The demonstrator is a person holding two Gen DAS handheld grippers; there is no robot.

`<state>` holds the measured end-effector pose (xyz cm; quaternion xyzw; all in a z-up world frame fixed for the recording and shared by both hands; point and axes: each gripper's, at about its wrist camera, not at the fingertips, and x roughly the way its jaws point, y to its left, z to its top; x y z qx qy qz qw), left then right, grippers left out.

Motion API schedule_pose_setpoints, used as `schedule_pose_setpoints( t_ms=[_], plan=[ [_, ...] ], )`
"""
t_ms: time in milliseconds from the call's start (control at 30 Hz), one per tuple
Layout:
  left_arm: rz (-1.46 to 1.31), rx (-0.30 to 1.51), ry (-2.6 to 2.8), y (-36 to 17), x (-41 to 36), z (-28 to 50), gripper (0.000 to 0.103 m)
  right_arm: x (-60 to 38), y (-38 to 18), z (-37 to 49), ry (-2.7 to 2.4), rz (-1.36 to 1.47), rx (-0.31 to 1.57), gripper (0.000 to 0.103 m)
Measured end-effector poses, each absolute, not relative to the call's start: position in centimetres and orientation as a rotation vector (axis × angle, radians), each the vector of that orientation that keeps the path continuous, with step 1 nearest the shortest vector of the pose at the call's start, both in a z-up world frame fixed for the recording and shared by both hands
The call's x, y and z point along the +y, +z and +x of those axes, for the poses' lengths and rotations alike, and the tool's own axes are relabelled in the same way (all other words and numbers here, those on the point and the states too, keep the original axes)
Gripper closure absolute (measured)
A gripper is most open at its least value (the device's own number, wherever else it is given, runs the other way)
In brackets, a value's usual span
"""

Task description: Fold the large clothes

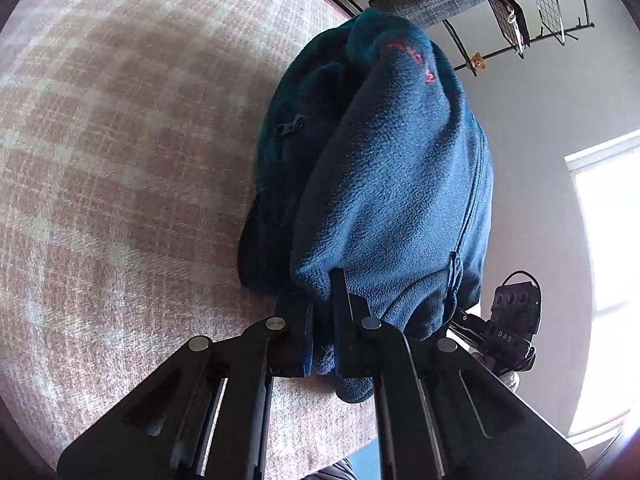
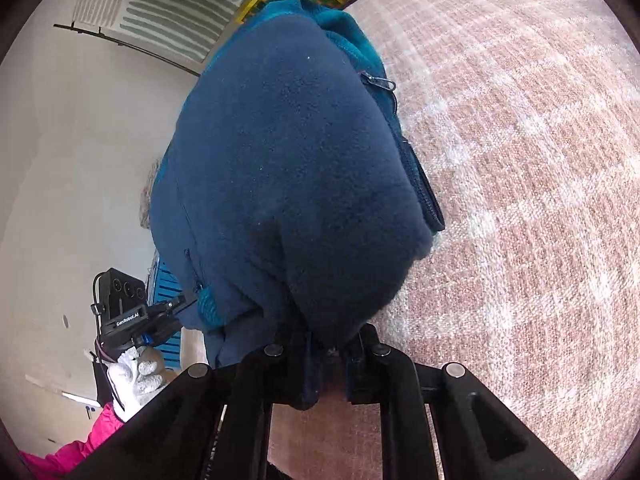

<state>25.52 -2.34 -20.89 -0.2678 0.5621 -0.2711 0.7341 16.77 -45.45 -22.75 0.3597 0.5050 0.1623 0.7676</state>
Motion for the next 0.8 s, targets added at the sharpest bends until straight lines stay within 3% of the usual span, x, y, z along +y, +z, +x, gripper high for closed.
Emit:
schedule_pose_setpoints(
  t_ms=[133,267,333,400,467,533,600,800],
  plan=[
    [-0.545,1.202,-0.628,-18.3,-2.0,25.3,0.094,-44.9,-19.9,17.0,0.377,0.669,1.070,0.092],
    [-0.580,1.164,-0.644,-15.7,0.3,26.1,0.084,-44.8,-16.9,16.5,0.383,0.557,1.064,0.080],
    [-0.606,1.124,-0.629,-14.4,1.7,27.4,0.061,-45.1,-15.8,16.0,0.369,0.496,1.078,0.074],
    [-0.620,1.087,-0.601,-13.2,2.8,29.3,0.051,-46.3,-14.8,14.1,0.376,0.477,1.066,0.066],
    [-0.649,1.076,-0.580,-12.6,3.6,32.1,0.050,-48.0,-13.6,14.0,0.358,0.487,1.038,0.063],
    [-0.691,1.094,-0.604,-12.7,3.7,34.9,0.042,-49.9,-12.5,14.7,0.334,0.519,0.998,0.053],
    [-0.745,1.142,-0.625,-13.6,3.3,38.1,0.041,-51.4,-11.4,16.4,0.313,0.537,0.956,0.043],
    [-0.867,1.264,-0.683,-17.8,1.0,43.4,0.041,-52.8,-11.1,24.1,0.319,0.567,0.944,0.038]
  ],
)
